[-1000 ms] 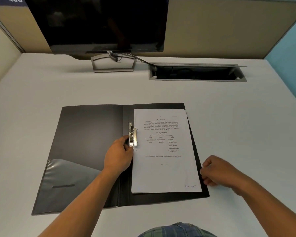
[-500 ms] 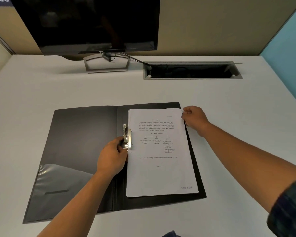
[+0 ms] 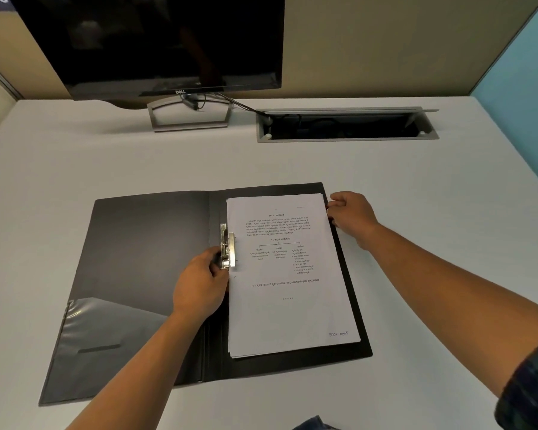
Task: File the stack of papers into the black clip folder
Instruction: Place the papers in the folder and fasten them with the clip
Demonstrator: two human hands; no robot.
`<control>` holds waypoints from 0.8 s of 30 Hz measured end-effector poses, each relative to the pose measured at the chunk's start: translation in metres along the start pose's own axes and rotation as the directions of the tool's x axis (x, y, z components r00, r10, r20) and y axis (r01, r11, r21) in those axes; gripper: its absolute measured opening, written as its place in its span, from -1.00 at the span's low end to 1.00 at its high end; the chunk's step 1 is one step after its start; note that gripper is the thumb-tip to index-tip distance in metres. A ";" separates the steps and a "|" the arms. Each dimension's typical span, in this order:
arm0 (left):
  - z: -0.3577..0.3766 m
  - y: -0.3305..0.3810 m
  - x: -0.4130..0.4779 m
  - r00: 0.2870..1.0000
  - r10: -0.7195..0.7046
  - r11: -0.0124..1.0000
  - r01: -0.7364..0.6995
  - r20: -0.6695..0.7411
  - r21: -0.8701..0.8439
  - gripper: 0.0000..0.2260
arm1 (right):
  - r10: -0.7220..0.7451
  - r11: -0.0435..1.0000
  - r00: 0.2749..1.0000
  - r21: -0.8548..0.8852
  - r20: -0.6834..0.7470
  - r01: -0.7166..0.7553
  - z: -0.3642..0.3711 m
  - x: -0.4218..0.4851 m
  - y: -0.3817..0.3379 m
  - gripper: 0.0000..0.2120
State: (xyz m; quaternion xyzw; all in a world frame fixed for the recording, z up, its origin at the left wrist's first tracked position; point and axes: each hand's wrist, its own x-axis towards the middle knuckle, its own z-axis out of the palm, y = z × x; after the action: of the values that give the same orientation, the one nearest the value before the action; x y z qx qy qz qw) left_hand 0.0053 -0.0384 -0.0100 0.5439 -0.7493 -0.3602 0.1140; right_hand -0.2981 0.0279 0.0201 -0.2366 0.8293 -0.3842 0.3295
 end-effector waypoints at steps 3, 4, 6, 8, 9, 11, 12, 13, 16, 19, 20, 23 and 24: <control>0.000 0.000 0.000 1.000 -0.001 1.000 0.001 -0.002 -0.006 -0.64 | 0.006 1.000 1.000 0.006 0.014 -0.006 0.003 -0.002 -0.002 -0.59; 0.000 0.000 0.000 1.000 0.001 1.000 -0.001 0.000 -0.011 -0.64 | 0.002 1.000 0.999 0.014 0.040 -0.003 0.004 -0.003 -0.003 -0.58; -0.001 0.001 -0.001 1.000 0.008 1.000 -0.008 0.005 -0.020 -0.65 | -0.005 1.000 0.998 0.019 0.060 0.004 0.005 -0.006 -0.003 -0.56; -0.001 0.001 -0.001 1.000 0.014 1.000 -0.013 0.008 -0.019 -0.64 | -0.002 1.000 1.000 0.019 0.027 0.001 0.004 -0.009 0.001 -0.57; -0.001 0.001 -0.001 1.000 0.015 1.000 -0.015 0.006 -0.014 -0.64 | 0.005 1.000 1.000 0.015 0.004 -0.005 0.005 -0.012 0.004 -0.60; 0.000 0.001 -0.001 1.000 0.012 1.000 -0.012 0.000 -0.008 -0.64 | 0.018 1.000 0.999 -0.011 -0.032 -0.019 0.006 -0.017 0.009 -0.63; 0.000 0.000 -0.001 1.000 0.012 1.000 -0.012 -0.003 -0.006 -0.65 | 0.015 1.000 0.999 -0.026 -0.030 -0.016 0.007 -0.020 0.010 -0.64; 0.000 0.000 -0.001 1.000 0.016 1.000 -0.016 -0.004 -0.006 -0.65 | 0.006 0.999 1.000 -0.035 -0.013 -0.007 0.007 -0.021 0.011 -0.64; 0.000 0.000 -0.001 1.000 0.022 1.000 -0.022 0.001 -0.004 -0.64 | 0.013 1.000 1.000 0.000 0.025 -0.013 0.002 -0.027 0.013 -0.63; 0.001 -0.001 -0.001 1.000 0.026 1.000 -0.026 0.001 -0.012 -0.62 | 0.056 0.998 0.998 -0.008 -0.024 -0.056 -0.010 -0.045 0.021 -0.71; 0.001 -0.002 -0.001 1.000 0.024 1.000 -0.024 -0.002 -0.013 -0.62 | 0.075 0.997 0.997 -0.020 -0.027 -0.076 -0.015 -0.055 0.026 -0.78; 0.003 -0.002 0.000 1.000 0.014 1.000 -0.014 -0.020 -0.008 -0.63 | 0.162 0.983 0.987 -0.086 0.016 -0.160 -0.026 -0.093 0.046 -0.88; 0.003 -0.003 0.001 1.000 0.011 1.000 -0.011 -0.024 -0.009 -0.63 | 0.189 0.977 0.981 -0.105 0.032 -0.185 -0.029 -0.106 0.053 -0.89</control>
State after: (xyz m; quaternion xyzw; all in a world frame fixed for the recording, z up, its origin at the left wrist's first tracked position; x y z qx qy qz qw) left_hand 0.0052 -0.0381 -0.0140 0.5436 -0.7491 -0.3564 0.1274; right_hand -0.2555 0.1418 0.0312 -0.1821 0.8593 -0.3040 0.3689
